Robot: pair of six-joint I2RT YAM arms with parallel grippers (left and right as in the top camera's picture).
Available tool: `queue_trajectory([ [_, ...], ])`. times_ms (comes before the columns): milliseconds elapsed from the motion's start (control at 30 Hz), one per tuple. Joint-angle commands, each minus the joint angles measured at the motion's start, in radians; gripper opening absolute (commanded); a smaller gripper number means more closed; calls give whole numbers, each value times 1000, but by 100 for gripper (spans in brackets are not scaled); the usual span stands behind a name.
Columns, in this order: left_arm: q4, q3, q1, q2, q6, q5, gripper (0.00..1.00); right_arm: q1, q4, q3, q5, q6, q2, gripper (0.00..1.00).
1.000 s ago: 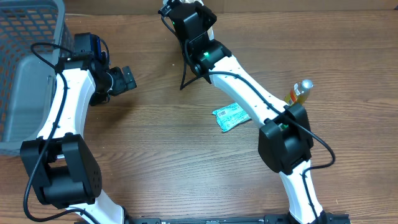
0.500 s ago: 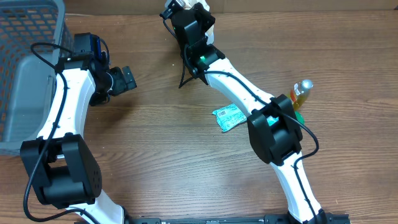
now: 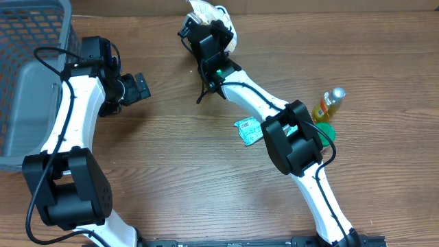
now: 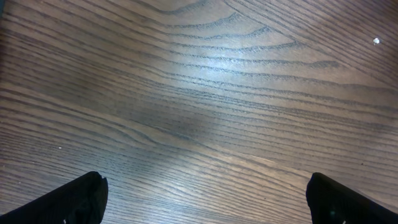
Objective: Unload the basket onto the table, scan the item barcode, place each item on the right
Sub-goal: 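Hold the PanTree bag against the scanner window with the right gripper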
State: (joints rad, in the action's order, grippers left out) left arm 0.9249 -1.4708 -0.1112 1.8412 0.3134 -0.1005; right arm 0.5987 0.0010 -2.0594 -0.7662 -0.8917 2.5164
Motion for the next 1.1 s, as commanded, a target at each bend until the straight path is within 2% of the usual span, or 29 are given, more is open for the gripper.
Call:
queue_trajectory([
  [0,2,-10,3,-18,1,0,100,16,-14,-21,12,32,9,4],
  [367,2,-10,3,-18,1,0,100,34,-6,-23,11,33,-2,4],
  [667,2,-10,3,-18,1,0,100,34,-25,-23,12,157,-137,4],
  [933,2,-10,3,-18,1,0,99,34,-272,-23,111,405,-303,4],
  [1067,2,-10,3,-18,1,0,100,32,-447,-23,210,579,-378,4],
])
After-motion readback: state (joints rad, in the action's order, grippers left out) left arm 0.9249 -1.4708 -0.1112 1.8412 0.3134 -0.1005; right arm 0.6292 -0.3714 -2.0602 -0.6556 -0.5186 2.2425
